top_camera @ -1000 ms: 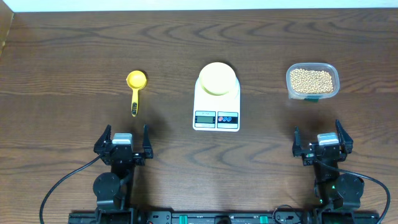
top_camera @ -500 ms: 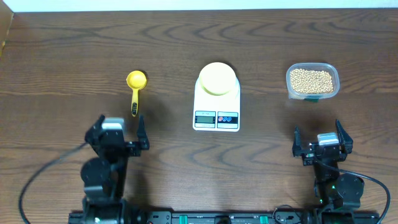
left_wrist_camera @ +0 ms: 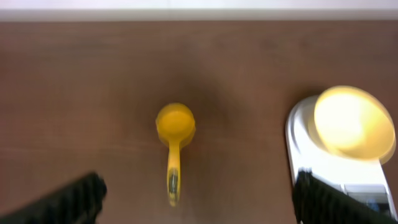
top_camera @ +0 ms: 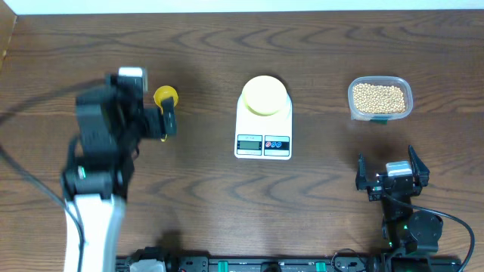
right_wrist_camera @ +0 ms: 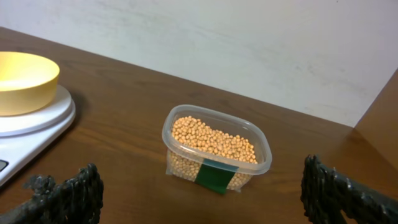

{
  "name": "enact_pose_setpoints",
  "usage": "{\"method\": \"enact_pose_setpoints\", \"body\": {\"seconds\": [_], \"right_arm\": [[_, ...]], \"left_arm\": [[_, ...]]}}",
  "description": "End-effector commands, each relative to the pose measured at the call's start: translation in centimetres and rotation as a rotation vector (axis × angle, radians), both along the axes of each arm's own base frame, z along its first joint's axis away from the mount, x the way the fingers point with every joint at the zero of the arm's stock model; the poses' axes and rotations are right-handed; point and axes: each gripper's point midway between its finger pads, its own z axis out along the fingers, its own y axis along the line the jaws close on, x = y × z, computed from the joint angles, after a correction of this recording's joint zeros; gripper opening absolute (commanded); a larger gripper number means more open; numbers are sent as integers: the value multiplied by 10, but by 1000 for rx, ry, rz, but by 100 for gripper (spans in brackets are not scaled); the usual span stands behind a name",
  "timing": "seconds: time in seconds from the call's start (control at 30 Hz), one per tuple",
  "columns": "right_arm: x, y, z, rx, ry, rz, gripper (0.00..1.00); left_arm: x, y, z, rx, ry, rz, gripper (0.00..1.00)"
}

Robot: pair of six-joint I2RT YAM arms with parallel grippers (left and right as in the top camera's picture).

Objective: Scoop item into bowl and weigh 50g on scale
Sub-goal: 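Reach the left gripper to the yellow scoop and grasp its cup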

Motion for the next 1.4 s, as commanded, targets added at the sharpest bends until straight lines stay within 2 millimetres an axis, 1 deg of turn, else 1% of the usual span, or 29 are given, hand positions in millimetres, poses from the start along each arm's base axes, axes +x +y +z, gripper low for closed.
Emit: {"method": "enact_pose_setpoints", "body": {"seconds": [0.0, 0.1, 0.23, 0.3, 0.4, 0.47, 0.53, 0.6, 0.73, 0.77, 0.83, 0.93, 1.0, 1.13, 1.23, 1.37], "right_arm": [[0, 0, -1, 14, 0, -3, 99], [0, 0, -1, 14, 1, -3, 99], [0, 0, -1, 14, 1, -3, 99], [0, 0, -1, 14, 0, -3, 99], [0, 0, -1, 14, 0, -3, 99], [0, 0, -1, 14, 1, -3, 99], [0, 0, -1, 14, 1, -3, 99], [0, 0, -1, 14, 1, -3, 99], [0, 0, -1, 14, 0, -3, 99], [0, 0, -1, 14, 0, -3, 99], [0, 0, -1, 14, 1, -3, 99], [0, 0, -1, 14, 0, -3, 99], [0, 0, -1, 14, 1, -3, 99], [0, 0, -1, 14, 1, -3, 99], [0, 0, -1, 14, 1, -3, 99], [0, 0, -1, 14, 0, -3, 99]], "left_arm": [[29, -1, 9, -25, 123, -6, 98], [44, -1, -5, -17, 286, -21, 98], [61, 0, -31, -2, 427, -50, 98], [71, 1, -48, 0, 458, -54, 98], [85, 3, -80, 23, 514, -77, 98], [93, 5, -97, 44, 534, -91, 98], [100, 9, -108, 68, 539, -115, 99], [111, 17, -116, 62, 522, -83, 98], [137, 40, -130, 51, 468, -24, 98], [141, 45, -136, 50, 467, -15, 93], [144, 51, -147, 53, 479, -13, 90], [145, 58, -170, 49, 520, -3, 75], [144, 62, -185, 42, 551, 2, 70], [141, 62, -209, 34, 604, 0, 66], [139, 62, -220, 31, 627, -1, 56], [139, 63, -227, 36, 638, 3, 50]]}}
